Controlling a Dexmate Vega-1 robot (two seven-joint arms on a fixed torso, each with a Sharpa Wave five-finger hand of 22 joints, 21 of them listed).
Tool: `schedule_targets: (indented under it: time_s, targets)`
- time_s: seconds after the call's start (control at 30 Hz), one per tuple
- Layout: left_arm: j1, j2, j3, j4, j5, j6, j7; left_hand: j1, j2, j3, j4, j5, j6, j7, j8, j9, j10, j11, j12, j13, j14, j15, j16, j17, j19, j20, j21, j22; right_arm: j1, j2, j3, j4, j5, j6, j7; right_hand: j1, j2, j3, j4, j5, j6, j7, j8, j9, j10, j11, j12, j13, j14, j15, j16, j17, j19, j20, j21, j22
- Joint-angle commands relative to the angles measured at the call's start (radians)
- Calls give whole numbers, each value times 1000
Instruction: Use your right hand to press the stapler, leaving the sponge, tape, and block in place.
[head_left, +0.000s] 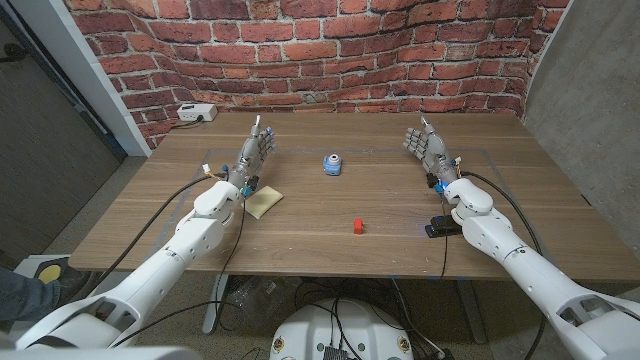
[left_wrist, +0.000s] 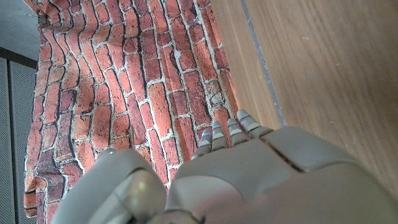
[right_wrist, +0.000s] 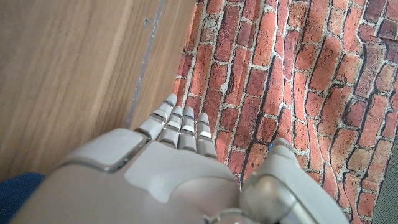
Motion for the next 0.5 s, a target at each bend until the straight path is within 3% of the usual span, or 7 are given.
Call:
schedule_targets:
  time_s: [0.03,0.5]
  targets:
    - [-11,70,65,-60,-48,-2,3,10,6,1,8,8,5,10,7,4,14,0,6,2,-3,5,6,5,-8,-5,4,3,-40,55,76,-12,-59,29,78,9,-5,5,-1,5,13,0,7,4,16,-3,6,3,13,-2,6,6,10,-1,5,3]
    - [20,133,89,-114,-98,-23,38,16,21,3,6,10,19,17,10,5,26,1,10,1,9,7,10,5,-2,-3,-3,4,-137,41,145,-153,-124,2,69,4,-11,-2,-3,1,28,-3,8,4,45,-5,14,3,32,-6,6,7,24,-3,5,3]
